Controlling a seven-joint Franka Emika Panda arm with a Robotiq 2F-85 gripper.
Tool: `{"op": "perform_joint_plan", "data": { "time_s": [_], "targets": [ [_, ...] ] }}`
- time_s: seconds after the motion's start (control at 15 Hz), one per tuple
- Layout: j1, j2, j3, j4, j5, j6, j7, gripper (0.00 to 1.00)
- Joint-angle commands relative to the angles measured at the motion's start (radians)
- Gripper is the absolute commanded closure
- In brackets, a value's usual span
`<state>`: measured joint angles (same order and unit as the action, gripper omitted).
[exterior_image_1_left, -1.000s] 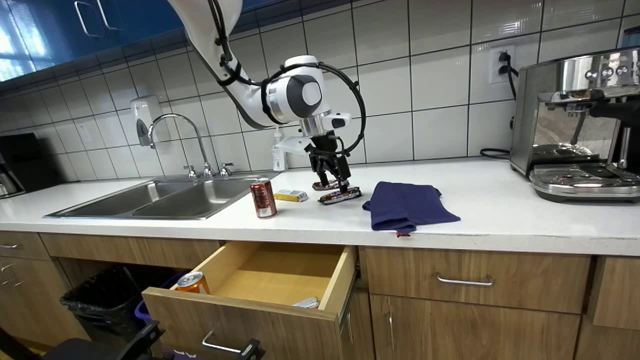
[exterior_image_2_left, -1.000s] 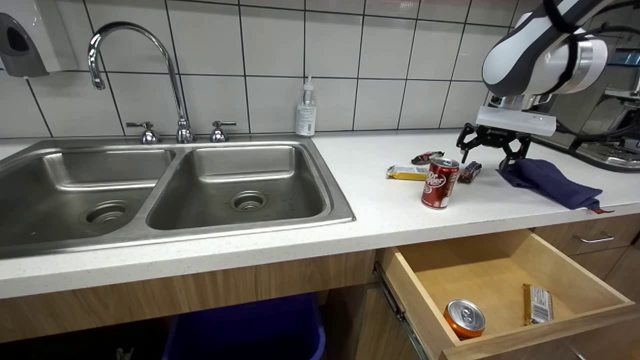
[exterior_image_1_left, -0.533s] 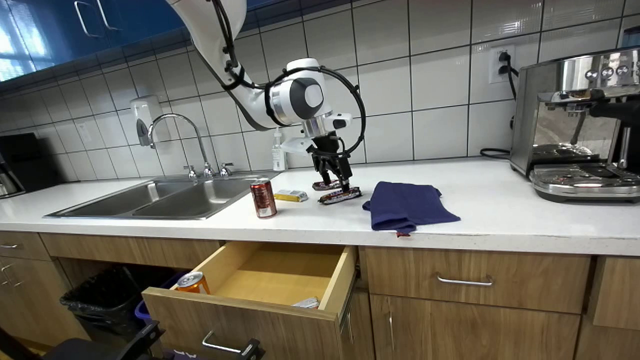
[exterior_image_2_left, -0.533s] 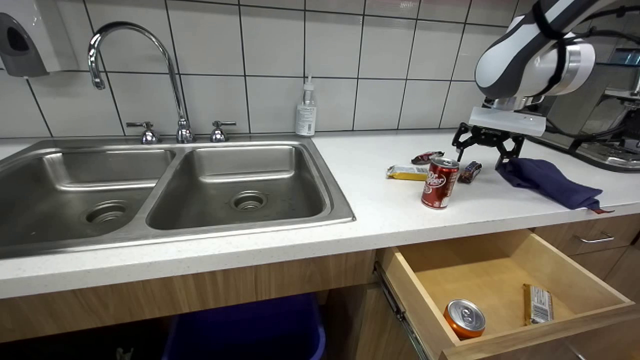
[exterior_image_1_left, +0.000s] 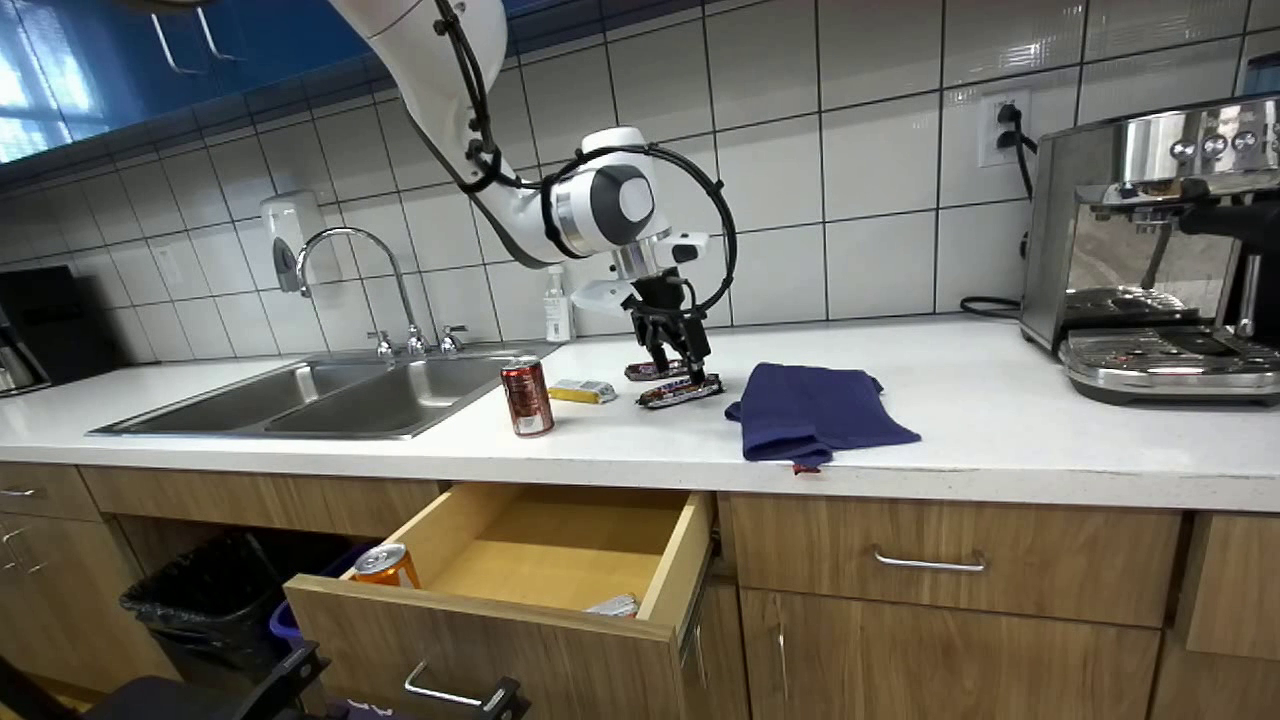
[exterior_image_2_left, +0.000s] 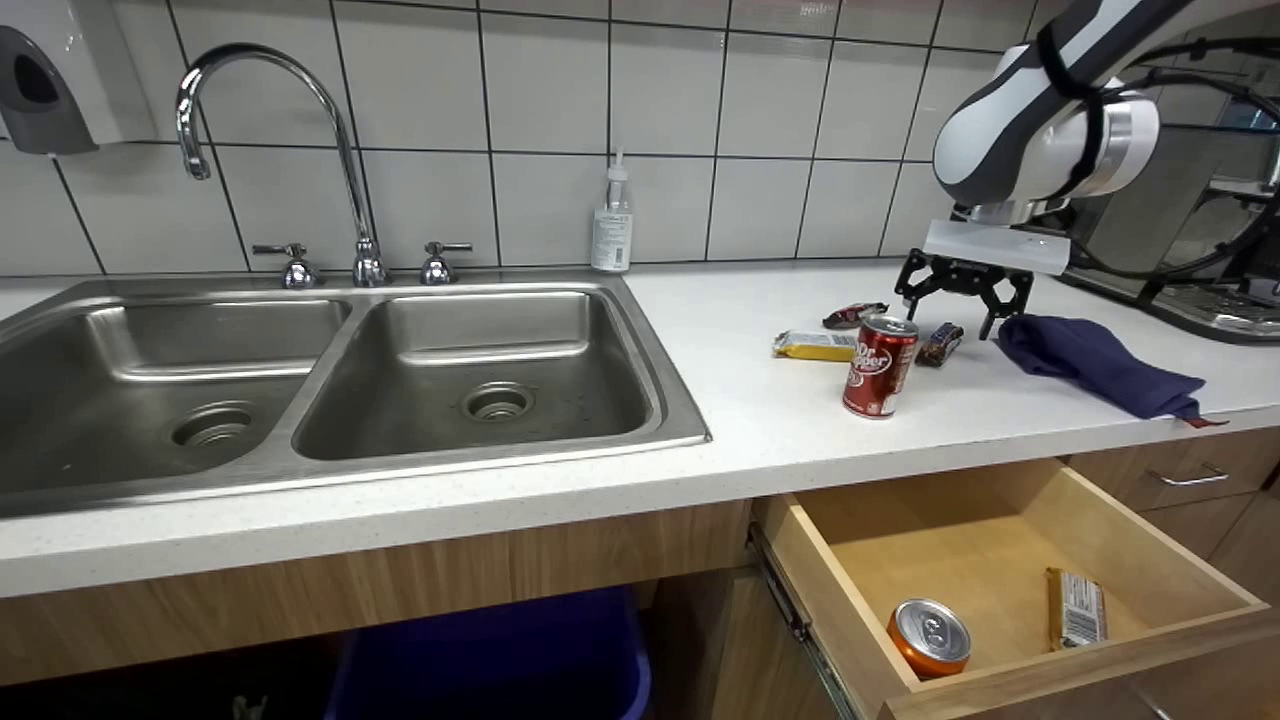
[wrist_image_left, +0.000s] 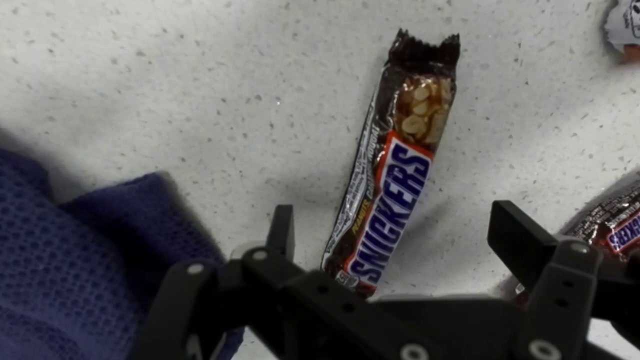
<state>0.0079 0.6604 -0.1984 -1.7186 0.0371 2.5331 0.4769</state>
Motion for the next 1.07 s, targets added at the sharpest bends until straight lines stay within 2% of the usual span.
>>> {"op": "perform_joint_plan", "data": {
  "time_s": [0.0, 1.0],
  "targets": [
    [0.010, 0.048, -0.016, 0.085, -0.003, -0.060, 0.035, 0.00],
    [0.004, 0.121, -0.021, 0.182, -0.001, -0.122, 0.046, 0.00]
  ]
}}
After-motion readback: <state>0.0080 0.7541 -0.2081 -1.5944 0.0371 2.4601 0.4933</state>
